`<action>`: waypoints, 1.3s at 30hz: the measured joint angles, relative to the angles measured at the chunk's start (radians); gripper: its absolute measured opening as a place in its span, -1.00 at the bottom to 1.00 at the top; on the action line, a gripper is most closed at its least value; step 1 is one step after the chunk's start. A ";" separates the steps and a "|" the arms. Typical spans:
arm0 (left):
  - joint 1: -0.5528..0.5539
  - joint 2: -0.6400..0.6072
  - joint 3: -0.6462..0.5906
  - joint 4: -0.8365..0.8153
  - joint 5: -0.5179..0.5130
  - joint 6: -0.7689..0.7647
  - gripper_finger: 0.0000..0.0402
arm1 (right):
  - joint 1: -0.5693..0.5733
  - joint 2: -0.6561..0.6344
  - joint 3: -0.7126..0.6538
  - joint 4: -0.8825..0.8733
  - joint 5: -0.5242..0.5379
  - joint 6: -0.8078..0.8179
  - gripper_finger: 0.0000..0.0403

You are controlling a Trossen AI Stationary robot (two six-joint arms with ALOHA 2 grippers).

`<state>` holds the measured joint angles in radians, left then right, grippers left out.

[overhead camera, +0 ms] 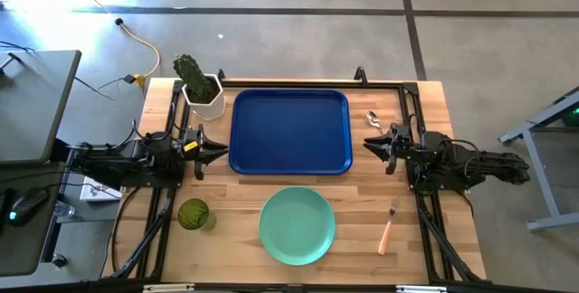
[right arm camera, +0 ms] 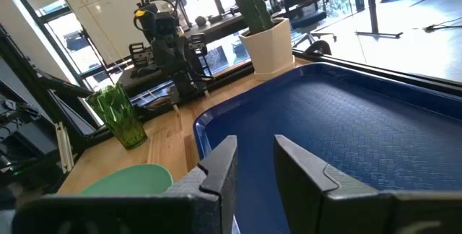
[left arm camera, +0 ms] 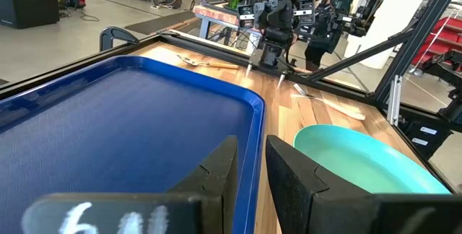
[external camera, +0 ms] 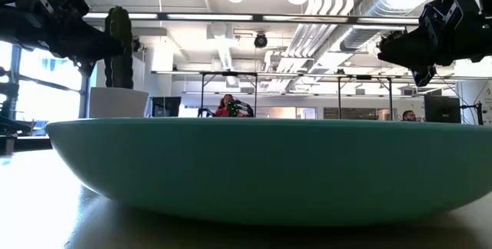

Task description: Pick and place plate/cup/fork/spoon on tray

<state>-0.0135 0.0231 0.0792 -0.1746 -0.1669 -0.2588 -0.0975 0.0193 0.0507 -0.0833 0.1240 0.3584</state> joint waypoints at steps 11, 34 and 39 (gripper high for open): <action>0.000 0.000 0.000 0.000 0.000 0.000 -0.69 | 0.000 0.000 0.000 0.000 0.000 0.000 -0.59; 0.000 0.000 0.000 0.001 -0.003 -0.125 -0.69 | 0.000 0.000 0.000 0.000 0.000 0.000 -0.59; 0.000 0.000 0.000 0.026 -0.003 -0.191 -0.69 | 0.000 0.000 0.000 0.000 0.000 0.000 -0.59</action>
<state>-0.0137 0.0231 0.0792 -0.1490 -0.1700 -0.4499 -0.0975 0.0195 0.0507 -0.0832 0.1238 0.3583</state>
